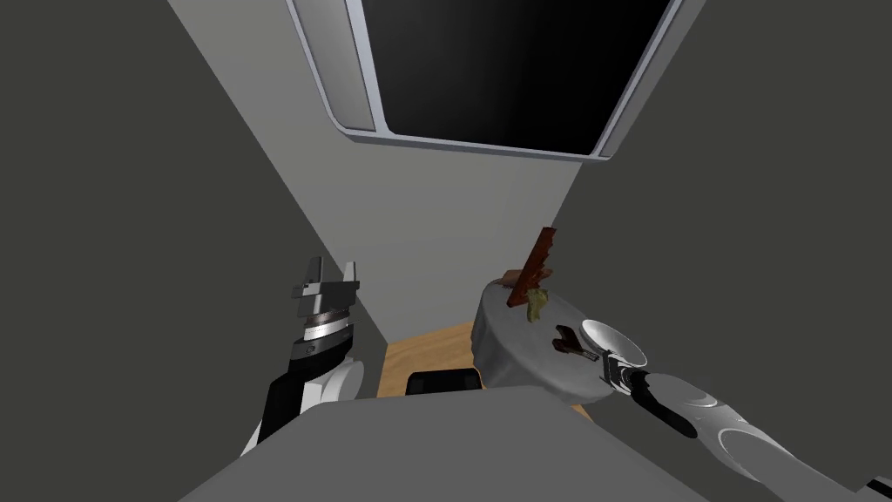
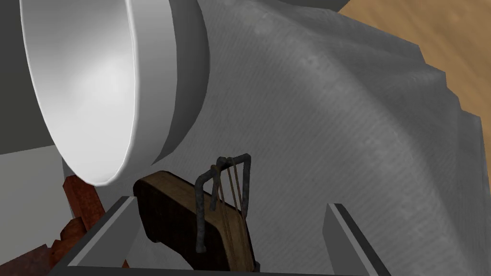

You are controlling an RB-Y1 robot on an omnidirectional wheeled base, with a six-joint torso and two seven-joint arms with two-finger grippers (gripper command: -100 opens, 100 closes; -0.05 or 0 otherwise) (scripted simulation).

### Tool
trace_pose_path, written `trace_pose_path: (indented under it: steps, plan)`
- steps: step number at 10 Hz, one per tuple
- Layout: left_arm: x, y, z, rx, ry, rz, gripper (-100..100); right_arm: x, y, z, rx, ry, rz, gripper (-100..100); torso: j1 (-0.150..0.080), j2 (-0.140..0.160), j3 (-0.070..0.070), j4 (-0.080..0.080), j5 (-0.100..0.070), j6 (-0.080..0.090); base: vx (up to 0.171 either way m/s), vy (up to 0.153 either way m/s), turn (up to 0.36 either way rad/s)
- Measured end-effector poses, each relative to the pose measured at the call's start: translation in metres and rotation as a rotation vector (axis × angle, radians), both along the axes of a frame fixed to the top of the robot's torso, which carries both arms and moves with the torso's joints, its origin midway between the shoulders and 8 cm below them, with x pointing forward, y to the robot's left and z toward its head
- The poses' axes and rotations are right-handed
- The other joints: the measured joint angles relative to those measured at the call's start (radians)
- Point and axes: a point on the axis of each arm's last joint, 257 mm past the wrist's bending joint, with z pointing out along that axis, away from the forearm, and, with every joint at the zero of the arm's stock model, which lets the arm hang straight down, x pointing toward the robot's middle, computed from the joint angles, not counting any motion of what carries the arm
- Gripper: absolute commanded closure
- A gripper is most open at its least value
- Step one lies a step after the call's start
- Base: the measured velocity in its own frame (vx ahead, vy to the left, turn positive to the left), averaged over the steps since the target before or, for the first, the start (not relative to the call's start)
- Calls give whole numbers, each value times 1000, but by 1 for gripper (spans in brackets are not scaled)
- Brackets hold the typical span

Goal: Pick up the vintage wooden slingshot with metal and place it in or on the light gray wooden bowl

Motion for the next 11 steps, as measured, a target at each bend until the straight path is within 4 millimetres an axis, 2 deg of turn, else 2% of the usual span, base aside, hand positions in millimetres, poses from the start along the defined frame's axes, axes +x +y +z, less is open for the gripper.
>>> trace_pose_path:
  steps: [1, 2, 4, 5, 9, 10, 11]
  plan:
    - [0, 0, 0, 0, 0, 0, 0, 0, 0, 0, -2, 1, 0, 0, 1, 5, 3, 1, 0, 1, 17, -3, 0]
    - [0, 0, 0, 0, 0, 0, 0, 0, 0, 0, -2, 0, 0, -100, 2, 10, 6, 2, 0, 1, 6, -68, 48]
    - [0, 0, 0, 0, 0, 0, 0, 0, 10, -13, 1, -5, -8, -100, -3, 13, 8, 3, -1, 1, -2, -66, 38]
    - [0, 0, 0, 0, 0, 0, 0, 0, 10, -13, -1, -5, -8, 100, -1, 14, 8, 3, 0, 1, 0, -7, -1]
    - [0, 0, 0, 0, 0, 0, 0, 0, 10, -13, -1, -4, -8, 100, 0, 13, 8, 3, -1, 1, 0, 0, 0]
    - [0, 0, 0, 0, 0, 0, 0, 0, 10, -13, -1, -4, -8, 0, 0, 13, 8, 3, -1, 1, 0, 0, 0]
    - [0, 0, 0, 0, 0, 0, 0, 0, 10, -13, -1, -4, -8, 100, 0, 13, 8, 3, -1, 1, 2, 58, -49]
